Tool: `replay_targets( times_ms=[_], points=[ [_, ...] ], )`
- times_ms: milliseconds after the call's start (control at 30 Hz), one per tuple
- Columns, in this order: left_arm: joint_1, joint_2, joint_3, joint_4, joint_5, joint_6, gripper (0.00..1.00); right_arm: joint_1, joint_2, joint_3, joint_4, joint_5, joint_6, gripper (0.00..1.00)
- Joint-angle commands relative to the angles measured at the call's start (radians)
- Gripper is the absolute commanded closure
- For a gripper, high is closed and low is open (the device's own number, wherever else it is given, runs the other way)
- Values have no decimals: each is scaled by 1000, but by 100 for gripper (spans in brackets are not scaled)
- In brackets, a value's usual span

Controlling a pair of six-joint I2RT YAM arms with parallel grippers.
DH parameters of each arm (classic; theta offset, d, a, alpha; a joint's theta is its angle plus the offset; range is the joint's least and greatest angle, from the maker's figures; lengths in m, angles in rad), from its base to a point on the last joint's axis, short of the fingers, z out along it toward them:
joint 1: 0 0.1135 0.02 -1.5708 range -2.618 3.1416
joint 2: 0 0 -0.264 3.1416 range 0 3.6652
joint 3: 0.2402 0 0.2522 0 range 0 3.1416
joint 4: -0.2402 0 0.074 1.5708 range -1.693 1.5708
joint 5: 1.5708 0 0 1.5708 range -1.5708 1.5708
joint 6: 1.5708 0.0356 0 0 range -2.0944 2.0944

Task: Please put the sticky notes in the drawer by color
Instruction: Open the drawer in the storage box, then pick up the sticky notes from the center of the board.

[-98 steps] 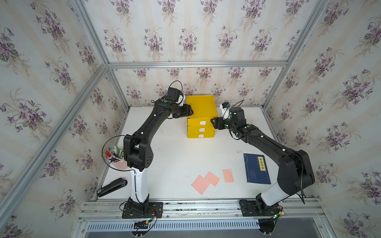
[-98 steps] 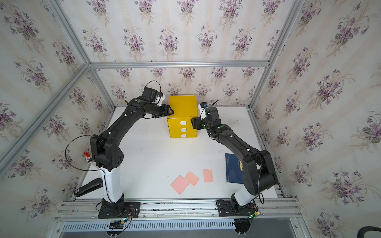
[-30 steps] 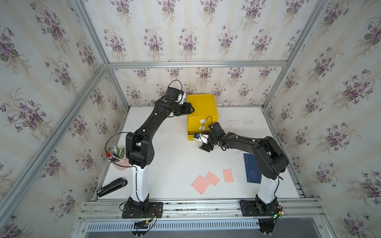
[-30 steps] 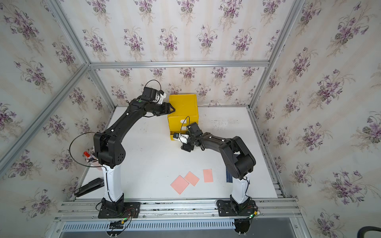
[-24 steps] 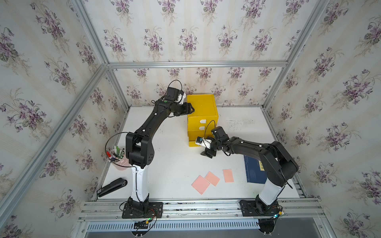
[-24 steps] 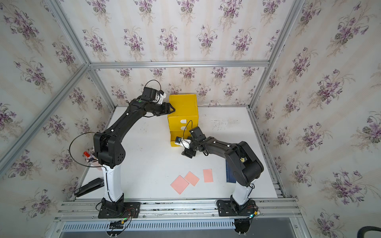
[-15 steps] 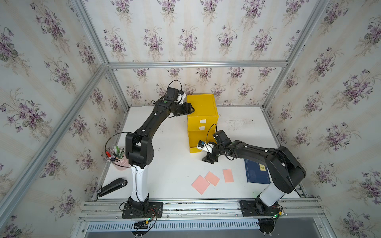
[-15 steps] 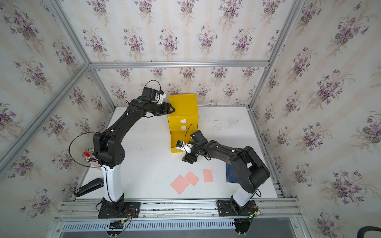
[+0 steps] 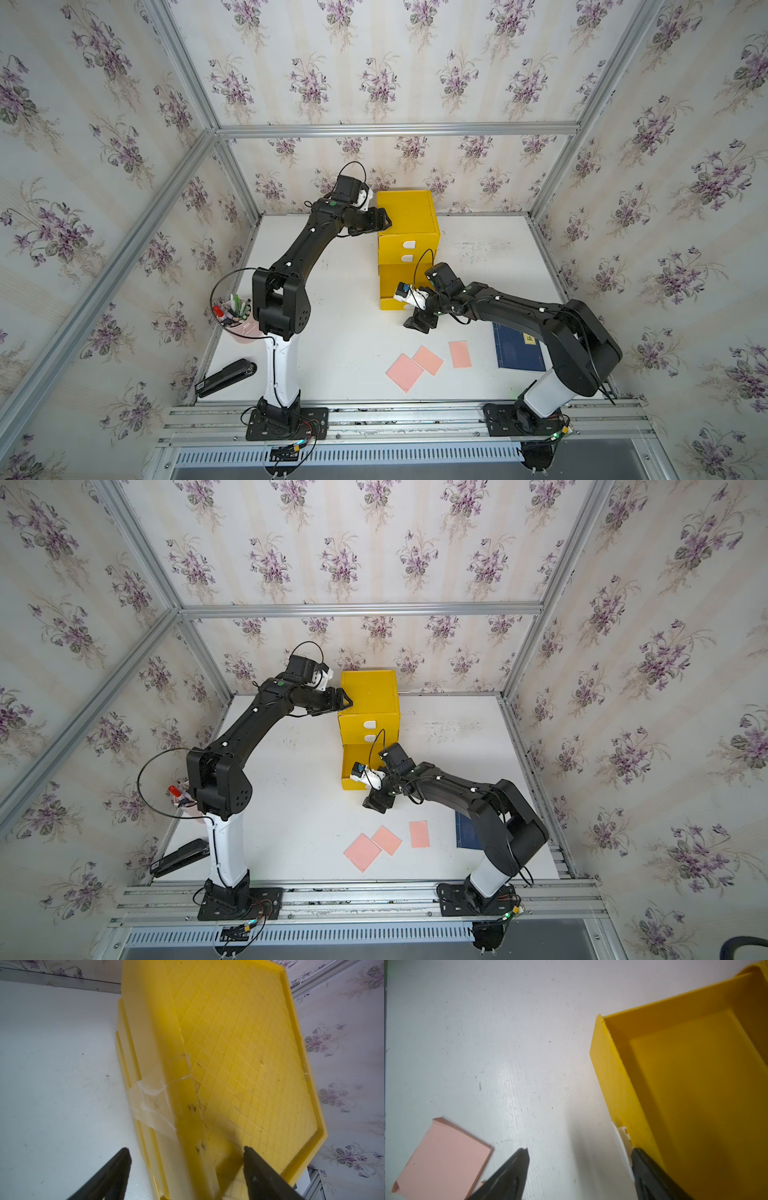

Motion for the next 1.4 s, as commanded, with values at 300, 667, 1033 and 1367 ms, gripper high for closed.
replay_targets(
  times_ms=[300, 667, 1033, 1367],
  points=[
    [1, -153, -55, -39, -14, -13, 0, -11, 14, -43, 140, -86, 89, 15],
    [6, -345, -258, 12, 112, -35, 0, -108, 34, -78, 293, -370, 280, 15],
    [8, -552, -525, 51, 200, -35, 0, -114, 30, -132, 354, -387, 322, 17],
    [7, -665, -797, 88, 253, -27, 1, -127, 12, -141, 409, -441, 429, 20]
  ],
)
